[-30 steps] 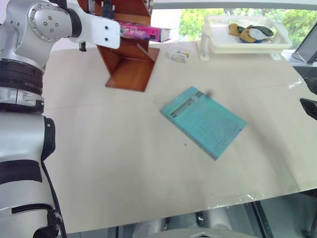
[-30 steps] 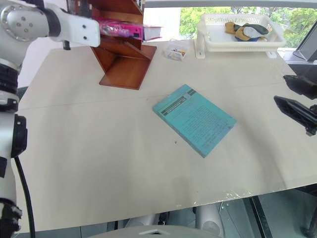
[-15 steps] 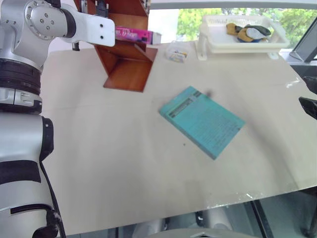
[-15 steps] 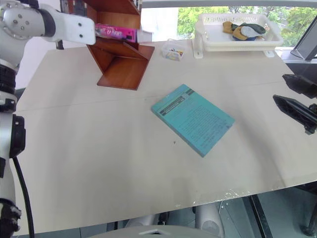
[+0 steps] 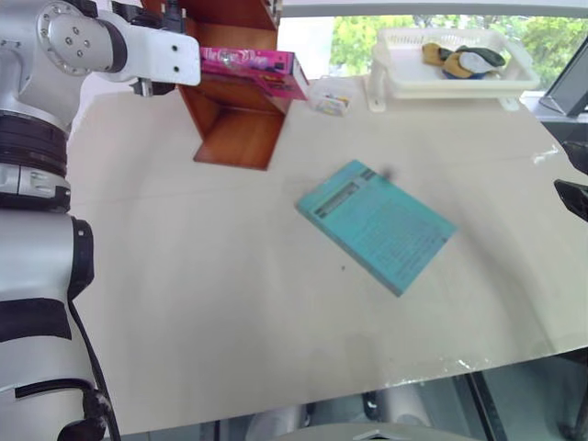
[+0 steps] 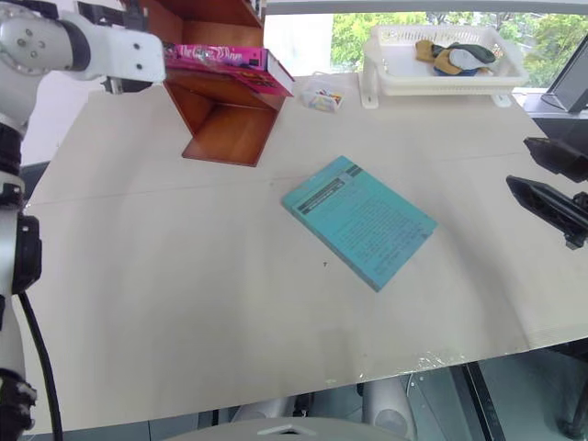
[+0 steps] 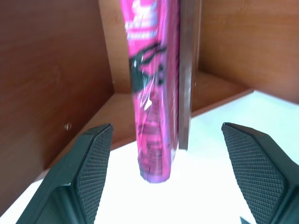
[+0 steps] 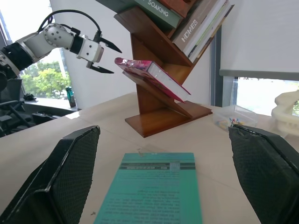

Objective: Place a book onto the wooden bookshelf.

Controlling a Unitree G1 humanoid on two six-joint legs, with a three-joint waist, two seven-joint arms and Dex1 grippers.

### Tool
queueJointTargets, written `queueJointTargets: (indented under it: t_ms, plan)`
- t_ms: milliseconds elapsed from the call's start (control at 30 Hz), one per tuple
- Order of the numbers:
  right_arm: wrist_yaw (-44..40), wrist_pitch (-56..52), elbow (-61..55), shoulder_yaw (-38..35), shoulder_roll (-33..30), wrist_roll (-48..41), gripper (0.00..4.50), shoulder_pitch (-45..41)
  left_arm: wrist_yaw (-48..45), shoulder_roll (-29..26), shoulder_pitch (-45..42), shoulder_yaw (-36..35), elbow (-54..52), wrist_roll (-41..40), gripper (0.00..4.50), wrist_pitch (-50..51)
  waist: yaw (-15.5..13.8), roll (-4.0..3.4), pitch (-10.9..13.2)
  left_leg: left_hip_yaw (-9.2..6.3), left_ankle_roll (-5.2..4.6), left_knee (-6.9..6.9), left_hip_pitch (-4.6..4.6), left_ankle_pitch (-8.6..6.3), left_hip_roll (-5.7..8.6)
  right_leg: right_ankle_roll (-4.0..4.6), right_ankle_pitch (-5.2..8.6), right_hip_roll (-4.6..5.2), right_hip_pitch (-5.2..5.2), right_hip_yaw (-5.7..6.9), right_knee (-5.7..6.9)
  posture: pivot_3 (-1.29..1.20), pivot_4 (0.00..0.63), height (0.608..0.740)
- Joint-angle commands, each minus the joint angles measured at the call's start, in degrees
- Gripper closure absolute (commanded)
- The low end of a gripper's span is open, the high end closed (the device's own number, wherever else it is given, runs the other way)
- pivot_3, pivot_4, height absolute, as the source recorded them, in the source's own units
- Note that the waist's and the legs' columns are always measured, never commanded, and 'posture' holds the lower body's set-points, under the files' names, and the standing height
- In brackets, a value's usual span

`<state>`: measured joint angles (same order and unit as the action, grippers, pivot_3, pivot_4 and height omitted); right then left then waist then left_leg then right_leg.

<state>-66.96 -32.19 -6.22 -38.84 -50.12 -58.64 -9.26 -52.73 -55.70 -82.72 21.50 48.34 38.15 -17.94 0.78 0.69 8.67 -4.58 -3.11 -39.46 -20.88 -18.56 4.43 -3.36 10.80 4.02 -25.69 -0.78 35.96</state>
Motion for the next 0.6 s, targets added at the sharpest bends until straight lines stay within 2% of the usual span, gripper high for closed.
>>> queueJointTargets:
  t_ms: [33,367,467,600]
  plan:
    - [-0.1,0.5,-0.9,-2.5,-0.9,-1.1,0.00,-0.8,0.3,-2.3,-1.5,-3.3,-1.3,-2.6,0.55,-0.5,0.0,0.00,0.0,-0.01,0.00,0.00,-0.01,0.00,0.00,0.00,0.00,0.00,0.00,0.00,0.00,0.00,0.150,0.740]
    - [-0.8,1.4,1.7,-0.9,-1.1,-0.2,0.00,-5.6,-8.5,-3.0,2.4,-11.7,-10.2,-17.2,0.55,2.6,0.0,-0.01,0.0,-0.03,0.00,-0.06,-0.01,0.00,-0.01,0.00,0.00,0.02,0.01,0.03,0.02,0.00,0.150,0.740]
    - [-1.2,1.8,2.4,-0.5,-1.0,0.3,0.00,-6.7,-13.4,-2.7,4.5,-14.7,-14.8,-23.5,0.55,7.3,0.0,-0.02,0.0,-0.02,0.00,-0.05,-0.01,0.00,-0.01,0.00,0.00,0.02,0.00,0.02,0.02,0.00,0.150,0.740]
    - [-1.5,2.2,2.6,0.2,-0.7,0.6,0.00,-7.0,-23.8,-0.5,14.5,-20.0,-32.9,-40.7,0.55,23.1,0.0,-0.06,0.0,-0.02,0.00,-0.06,0.01,0.00,-0.03,0.00,0.00,0.02,0.01,0.01,0.07,0.00,0.150,0.740]
